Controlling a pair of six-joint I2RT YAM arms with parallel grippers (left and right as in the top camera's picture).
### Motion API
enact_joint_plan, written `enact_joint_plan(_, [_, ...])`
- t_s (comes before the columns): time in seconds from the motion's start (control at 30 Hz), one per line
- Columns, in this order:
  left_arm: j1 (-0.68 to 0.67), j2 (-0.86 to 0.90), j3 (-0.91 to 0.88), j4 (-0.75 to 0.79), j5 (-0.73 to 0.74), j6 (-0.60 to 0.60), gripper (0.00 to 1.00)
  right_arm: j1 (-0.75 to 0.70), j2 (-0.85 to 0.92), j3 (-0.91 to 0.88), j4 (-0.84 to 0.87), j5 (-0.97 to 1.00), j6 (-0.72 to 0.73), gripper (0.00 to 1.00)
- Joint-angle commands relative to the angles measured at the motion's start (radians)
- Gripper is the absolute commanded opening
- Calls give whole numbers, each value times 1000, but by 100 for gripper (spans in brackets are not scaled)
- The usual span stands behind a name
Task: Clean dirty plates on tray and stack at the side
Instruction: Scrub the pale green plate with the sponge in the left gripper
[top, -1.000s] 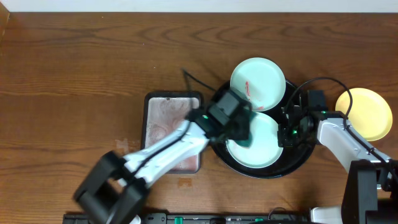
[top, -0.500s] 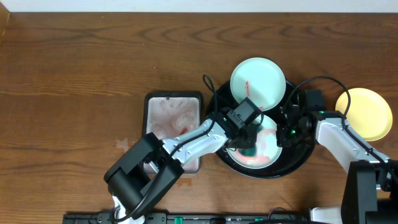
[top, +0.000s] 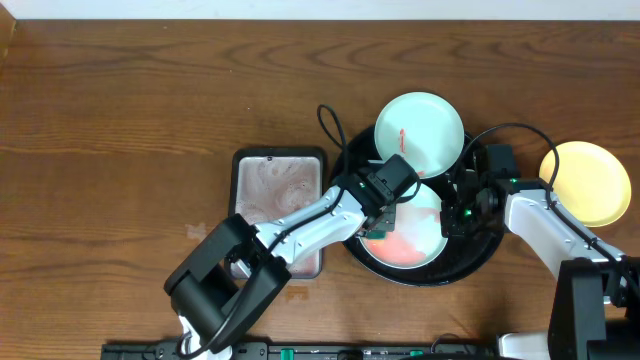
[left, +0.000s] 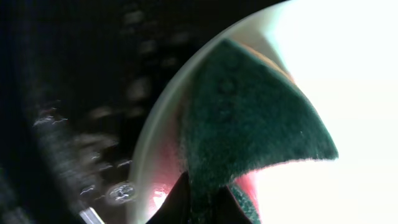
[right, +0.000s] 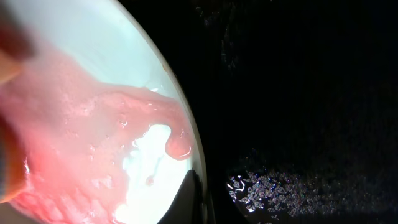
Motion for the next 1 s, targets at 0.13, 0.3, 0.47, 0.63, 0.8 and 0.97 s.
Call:
enact_joint_plan(0.13, [-15, 52, -26, 203, 242, -136, 7, 5, 19, -12, 8, 82, -5, 1])
enact_joint_plan(0.3, [-52, 78, -26, 262, 243, -179, 8, 5, 19, -12, 8, 82, -5, 1])
enact_joint_plan(0.47, [-64, 146, -26, 299, 346, -193, 7, 5, 19, -12, 8, 82, -5, 1])
enact_joint_plan(0.63, [-66, 156, -26, 289, 497, -164, 7, 5, 19, -12, 8, 82, -5, 1])
enact_joint_plan(0.8, [-74, 152, -26, 190, 532, -137, 7, 4, 19, -12, 11, 82, -5, 1])
enact_joint_plan(0.97, [-74, 152, -26, 119, 546, -100, 8, 4, 19, -12, 11, 82, -5, 1])
